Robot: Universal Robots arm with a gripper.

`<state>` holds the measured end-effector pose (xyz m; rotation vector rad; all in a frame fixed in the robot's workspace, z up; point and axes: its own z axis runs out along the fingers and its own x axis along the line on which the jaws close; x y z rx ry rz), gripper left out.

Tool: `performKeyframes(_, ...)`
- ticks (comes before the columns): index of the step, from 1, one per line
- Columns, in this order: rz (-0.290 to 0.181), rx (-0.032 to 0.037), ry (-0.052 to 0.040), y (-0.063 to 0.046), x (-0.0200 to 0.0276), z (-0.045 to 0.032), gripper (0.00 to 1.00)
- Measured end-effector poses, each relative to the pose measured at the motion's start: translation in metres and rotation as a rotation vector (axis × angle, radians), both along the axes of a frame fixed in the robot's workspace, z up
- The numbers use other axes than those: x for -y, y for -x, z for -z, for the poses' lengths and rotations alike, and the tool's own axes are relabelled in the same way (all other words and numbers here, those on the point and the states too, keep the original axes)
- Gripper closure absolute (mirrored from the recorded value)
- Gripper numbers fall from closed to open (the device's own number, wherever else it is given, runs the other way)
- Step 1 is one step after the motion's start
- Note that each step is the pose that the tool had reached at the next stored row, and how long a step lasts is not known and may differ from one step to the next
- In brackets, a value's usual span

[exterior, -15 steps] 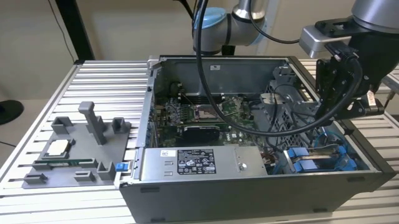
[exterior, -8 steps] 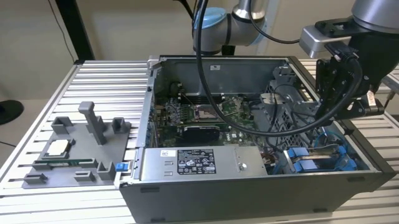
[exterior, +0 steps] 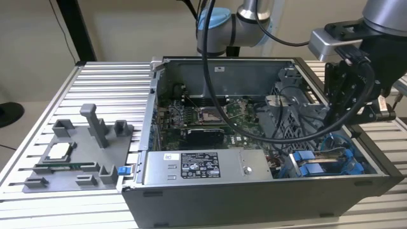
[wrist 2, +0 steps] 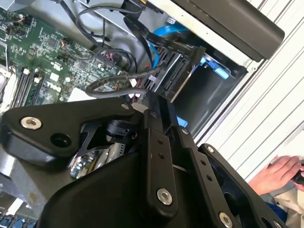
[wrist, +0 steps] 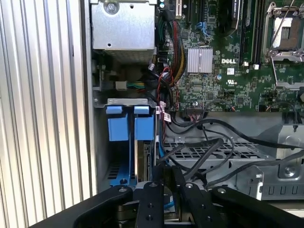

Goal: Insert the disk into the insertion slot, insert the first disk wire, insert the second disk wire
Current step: 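Insert the first disk wire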

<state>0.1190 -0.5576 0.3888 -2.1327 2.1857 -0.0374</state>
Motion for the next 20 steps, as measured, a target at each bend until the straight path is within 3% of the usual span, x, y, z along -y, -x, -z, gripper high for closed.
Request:
performKeyframes(11, 0.004, -0.0008, -0.0011, -0.008, 0.0143, 0.0047, 1.0)
performKeyframes(20, 0.009, -0.0008, -0.0028, -0.011, 0.016, 0.0055, 1.0)
